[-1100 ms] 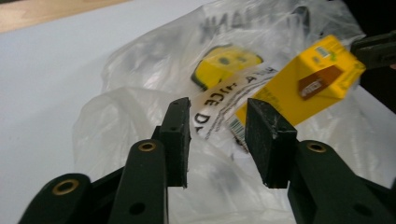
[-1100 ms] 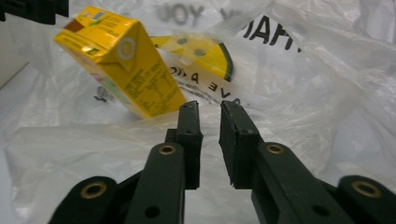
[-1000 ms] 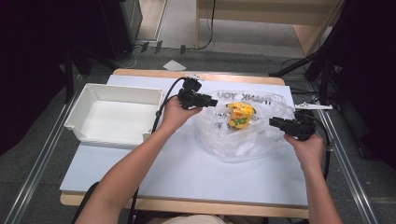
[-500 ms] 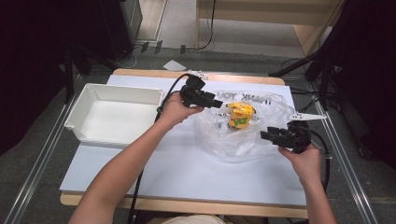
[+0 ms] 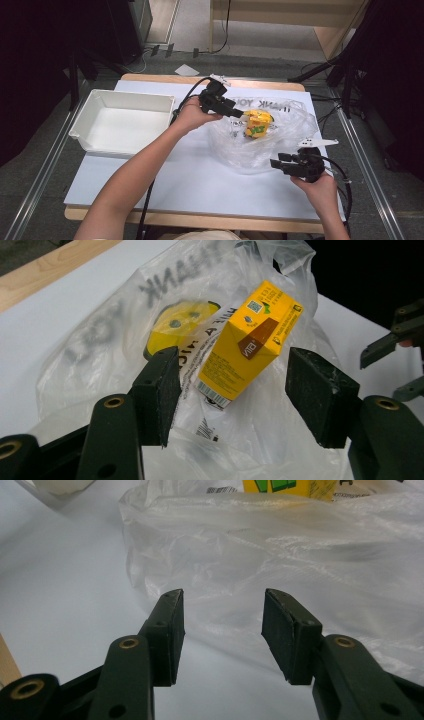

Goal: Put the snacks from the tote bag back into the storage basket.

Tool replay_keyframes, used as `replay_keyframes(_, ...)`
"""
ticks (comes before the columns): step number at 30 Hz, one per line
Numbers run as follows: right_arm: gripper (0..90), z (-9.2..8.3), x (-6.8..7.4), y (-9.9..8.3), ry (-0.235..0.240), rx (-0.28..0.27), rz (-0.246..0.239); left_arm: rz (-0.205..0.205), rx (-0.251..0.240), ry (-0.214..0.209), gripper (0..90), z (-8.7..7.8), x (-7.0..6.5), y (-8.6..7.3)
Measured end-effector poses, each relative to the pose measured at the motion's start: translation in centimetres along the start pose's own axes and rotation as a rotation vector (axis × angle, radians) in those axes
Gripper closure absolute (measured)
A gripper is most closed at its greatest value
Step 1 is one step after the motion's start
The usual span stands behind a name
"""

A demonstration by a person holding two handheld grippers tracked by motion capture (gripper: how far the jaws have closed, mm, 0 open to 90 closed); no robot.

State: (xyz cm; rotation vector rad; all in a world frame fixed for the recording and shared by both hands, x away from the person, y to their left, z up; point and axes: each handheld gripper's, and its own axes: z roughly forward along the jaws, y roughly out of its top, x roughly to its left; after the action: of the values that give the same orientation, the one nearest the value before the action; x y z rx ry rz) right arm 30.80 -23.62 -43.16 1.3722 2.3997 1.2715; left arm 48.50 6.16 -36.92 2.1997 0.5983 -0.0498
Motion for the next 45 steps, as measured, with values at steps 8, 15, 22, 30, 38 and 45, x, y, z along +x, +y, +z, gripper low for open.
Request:
replay_keyframes(8, 49.3, 0.1, 0.4, -0.6, 0.001, -0.015, -0.008, 0.038, 0.015, -0.027, 39.5, 1.9, -0.1, 0.6)
replay_keyframes(15, 48.2, 0.3, 0.4, -0.9, -0.001, -0.007, -0.015, 0.070, 0.018, -0.060, 36.9, 3.6, -0.4, 1.0)
replay_keyframes(22, 47.3, 0.4, 0.5, -1.0, 0.009, -0.009, -0.016, 0.095, 0.049, -0.074, 36.0, 5.5, -1.0, 1.3)
replay_keyframes(30, 46.6, 0.4, 0.6, -1.0, 0.015, -0.015, -0.014, 0.110, 0.052, -0.098, 34.2, 7.0, -0.9, 1.0)
replay_keyframes(38, 46.7, 0.5, 0.6, -1.1, 0.003, 0.004, -0.026, 0.154, 0.086, -0.078, 35.4, 9.1, -1.1, 0.9)
replay_keyframes(45, 47.0, 0.6, 0.5, -1.3, 0.004, 0.009, -0.028, 0.152, 0.074, -0.078, 42.2, 9.4, -1.3, 1.0)
